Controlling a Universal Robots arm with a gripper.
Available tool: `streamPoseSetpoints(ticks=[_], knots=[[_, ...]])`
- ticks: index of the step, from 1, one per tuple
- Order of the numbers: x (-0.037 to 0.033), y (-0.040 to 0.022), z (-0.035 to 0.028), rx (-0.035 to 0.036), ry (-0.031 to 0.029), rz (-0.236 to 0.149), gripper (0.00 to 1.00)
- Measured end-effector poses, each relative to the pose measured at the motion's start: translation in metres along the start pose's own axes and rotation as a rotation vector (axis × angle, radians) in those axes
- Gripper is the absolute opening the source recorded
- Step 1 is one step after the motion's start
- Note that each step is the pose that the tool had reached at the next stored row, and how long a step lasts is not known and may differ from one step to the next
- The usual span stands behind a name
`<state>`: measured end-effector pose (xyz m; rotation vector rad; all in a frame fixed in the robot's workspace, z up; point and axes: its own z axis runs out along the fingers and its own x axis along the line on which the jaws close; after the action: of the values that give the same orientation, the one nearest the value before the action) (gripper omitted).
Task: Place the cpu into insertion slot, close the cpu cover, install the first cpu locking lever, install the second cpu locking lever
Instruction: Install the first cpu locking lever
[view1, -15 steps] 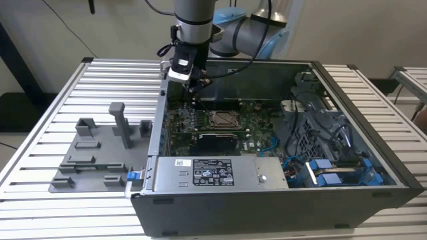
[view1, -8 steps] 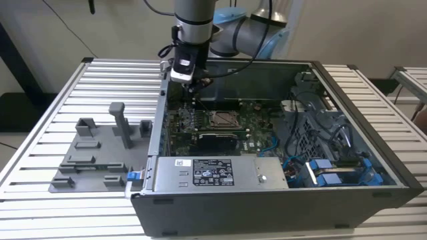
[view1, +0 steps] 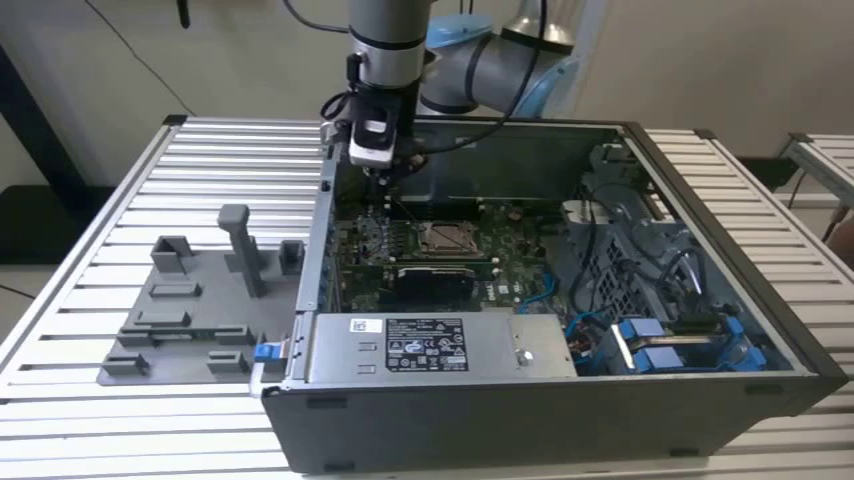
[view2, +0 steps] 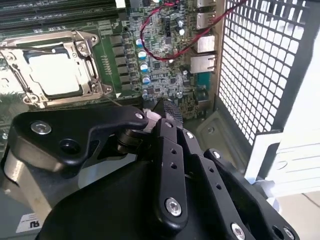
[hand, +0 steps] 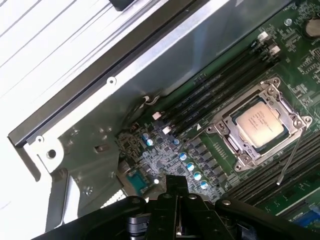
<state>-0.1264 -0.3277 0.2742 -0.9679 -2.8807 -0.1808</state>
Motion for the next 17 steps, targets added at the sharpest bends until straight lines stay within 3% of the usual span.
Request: streamPoseSetpoints(ticks=[3, 9, 13, 17], knots=[[0.0001, 0.0, 0.0, -0.0028, -0.0076, -0.066, 0.11], [0.0, 0.0, 0.0002, -0.0307, -0.042, -0.139, 0.11], [-0.0001, -0.0001, 0.0008, -0.0477, -0.043, -0.191, 0.11], [-0.0001, -0.0002, 0.0014, -0.0686, -0.0377, -0.24, 0.11]])
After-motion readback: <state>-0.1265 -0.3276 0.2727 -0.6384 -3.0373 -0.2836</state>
